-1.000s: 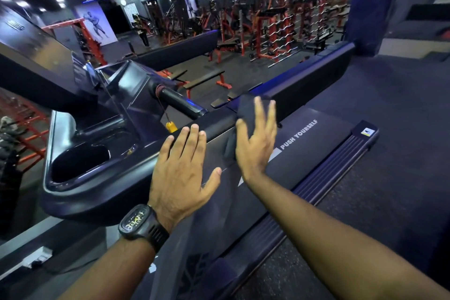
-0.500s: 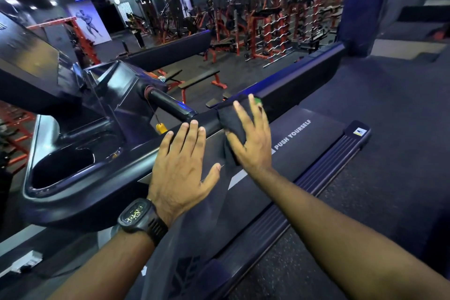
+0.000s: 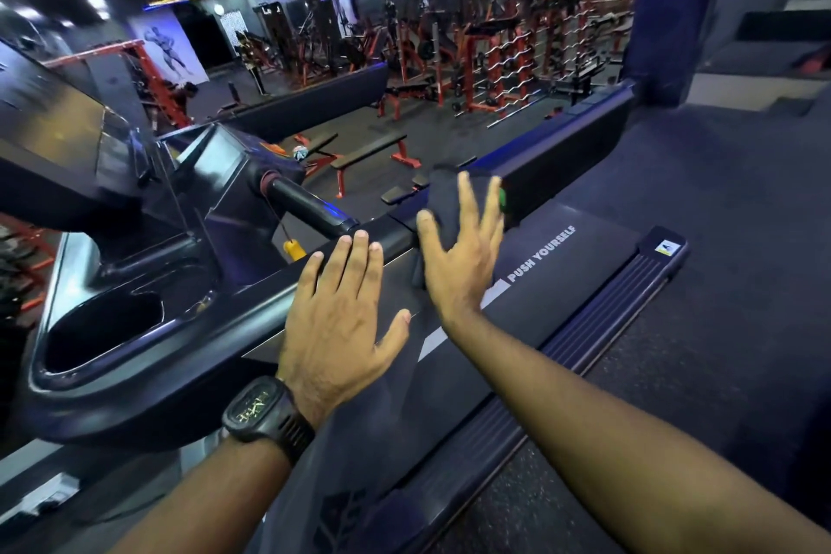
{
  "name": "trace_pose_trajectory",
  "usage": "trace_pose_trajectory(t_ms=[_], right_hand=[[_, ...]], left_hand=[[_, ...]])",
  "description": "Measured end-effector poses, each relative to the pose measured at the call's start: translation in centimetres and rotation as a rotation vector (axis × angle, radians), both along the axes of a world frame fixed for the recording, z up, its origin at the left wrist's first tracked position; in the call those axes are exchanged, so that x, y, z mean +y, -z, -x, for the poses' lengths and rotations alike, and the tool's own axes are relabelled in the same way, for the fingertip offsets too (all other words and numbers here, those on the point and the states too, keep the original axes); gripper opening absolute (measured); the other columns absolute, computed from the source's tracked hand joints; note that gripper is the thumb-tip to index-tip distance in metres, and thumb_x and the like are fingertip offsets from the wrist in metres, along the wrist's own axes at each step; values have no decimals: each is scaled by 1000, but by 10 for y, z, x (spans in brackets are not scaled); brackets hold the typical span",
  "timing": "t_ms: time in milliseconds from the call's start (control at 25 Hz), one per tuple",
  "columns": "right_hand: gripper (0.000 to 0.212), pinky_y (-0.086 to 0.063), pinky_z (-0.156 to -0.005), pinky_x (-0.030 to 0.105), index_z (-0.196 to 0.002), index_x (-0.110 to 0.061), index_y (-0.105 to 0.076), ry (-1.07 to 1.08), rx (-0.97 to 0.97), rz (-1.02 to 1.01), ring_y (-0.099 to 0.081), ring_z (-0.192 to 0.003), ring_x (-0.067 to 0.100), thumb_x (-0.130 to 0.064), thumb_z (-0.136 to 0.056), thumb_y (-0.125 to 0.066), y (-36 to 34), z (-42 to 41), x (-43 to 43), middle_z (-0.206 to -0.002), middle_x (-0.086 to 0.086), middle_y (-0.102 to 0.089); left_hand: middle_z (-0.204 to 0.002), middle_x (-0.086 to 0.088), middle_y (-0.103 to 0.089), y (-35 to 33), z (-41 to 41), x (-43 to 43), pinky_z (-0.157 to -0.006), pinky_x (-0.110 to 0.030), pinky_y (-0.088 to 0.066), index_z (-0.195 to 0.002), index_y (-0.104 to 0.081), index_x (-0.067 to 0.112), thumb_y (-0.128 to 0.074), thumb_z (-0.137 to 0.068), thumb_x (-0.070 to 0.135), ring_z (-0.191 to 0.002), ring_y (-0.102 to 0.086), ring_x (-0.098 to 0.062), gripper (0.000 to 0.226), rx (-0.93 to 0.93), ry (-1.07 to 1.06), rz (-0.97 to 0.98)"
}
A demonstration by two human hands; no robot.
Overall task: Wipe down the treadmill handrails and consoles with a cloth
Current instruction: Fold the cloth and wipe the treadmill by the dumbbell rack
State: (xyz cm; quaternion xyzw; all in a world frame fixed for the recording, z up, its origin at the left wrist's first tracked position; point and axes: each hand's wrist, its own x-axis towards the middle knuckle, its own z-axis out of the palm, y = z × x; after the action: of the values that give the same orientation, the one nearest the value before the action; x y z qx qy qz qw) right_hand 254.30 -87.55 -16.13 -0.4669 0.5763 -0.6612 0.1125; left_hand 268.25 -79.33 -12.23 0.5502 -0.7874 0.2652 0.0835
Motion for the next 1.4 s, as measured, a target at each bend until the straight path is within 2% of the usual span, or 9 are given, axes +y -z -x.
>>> trace_pose_trajectory(t_ms=[120,280,440,600,760,920,1080,1240,1400], right_hand=[[59,-25,-119,44,-147,-30,-47,-51,392,216,-24,-150,31,-52,-94,-54,15,28,-12,-164,2,-26],[59,-30,-117,51,-150,-36,-41,14,-295,-72,-24,-150,22,-50,-94,-51,-1,16,-13,-165,-3,-22],[58,-24,-121,45,-150,-30,-42,-93,420,231,-24,-150,31,-43,-95,-55,24,43,-17,-164,4,-24],[58,-30,-118,50,-152,-35,-38,-3,-271,-87,-23,-150,21,-43,-96,-53,2,28,-19,-166,-2,-21],[59,-20,-123,43,-151,-28,-39,-69,372,213,-22,-150,29,-46,-96,-53,28,50,-23,-165,4,-23],[59,-28,-118,50,-154,-35,-35,6,-360,-130,-22,-150,22,-39,-99,-55,4,31,-21,-166,-1,-19],[61,-17,-124,39,-153,-30,-37,-85,394,190,-21,-151,29,-45,-96,-53,29,58,-26,-166,3,-20],[60,-29,-119,50,-151,-36,-40,8,-293,-96,-23,-150,21,-44,-93,-53,-1,44,-30,-165,-2,-21],[62,-23,-119,43,-150,-30,-42,-101,519,251,-22,-150,31,-46,-92,-55,24,74,-35,-164,4,-24]], left_hand=[[-155,-18,-37,-3,0,-4,-113,-53,-32,-147,-40,0,-37,-89,54,-142,-37,-32,79,-16,4,0],[-155,-18,-37,-3,11,-7,-113,-52,-33,-146,-41,0,-37,-88,54,-141,-38,-32,79,-5,-5,-2],[-154,-18,-38,-3,15,-11,-114,-51,-32,-146,-41,0,-36,-89,55,-142,-37,-31,79,-18,-14,4],[-154,-17,-38,-3,22,-14,-114,-51,-31,-146,-41,0,-35,-89,54,-142,-37,-31,79,-12,-13,-10],[-155,-17,-37,-3,23,-17,-113,-52,-32,-147,-40,1,-35,-89,55,-142,-37,-31,80,-27,-18,-6],[-156,-17,-36,-3,28,-19,-113,-53,-32,-147,-40,1,-38,-87,55,-142,-36,-31,81,-39,-23,-5],[-156,-17,-34,-2,32,-24,-113,-54,-32,-148,-39,1,-38,-87,56,-143,-35,-31,82,-53,-19,-7],[-157,-17,-33,-2,41,-26,-114,-54,-31,-148,-38,2,-37,-87,56,-143,-34,-31,82,-60,-25,-18],[-156,-17,-34,-4,46,-29,-113,-54,-31,-148,-38,2,-36,-87,56,-143,-34,-32,82,-73,-13,-17]])
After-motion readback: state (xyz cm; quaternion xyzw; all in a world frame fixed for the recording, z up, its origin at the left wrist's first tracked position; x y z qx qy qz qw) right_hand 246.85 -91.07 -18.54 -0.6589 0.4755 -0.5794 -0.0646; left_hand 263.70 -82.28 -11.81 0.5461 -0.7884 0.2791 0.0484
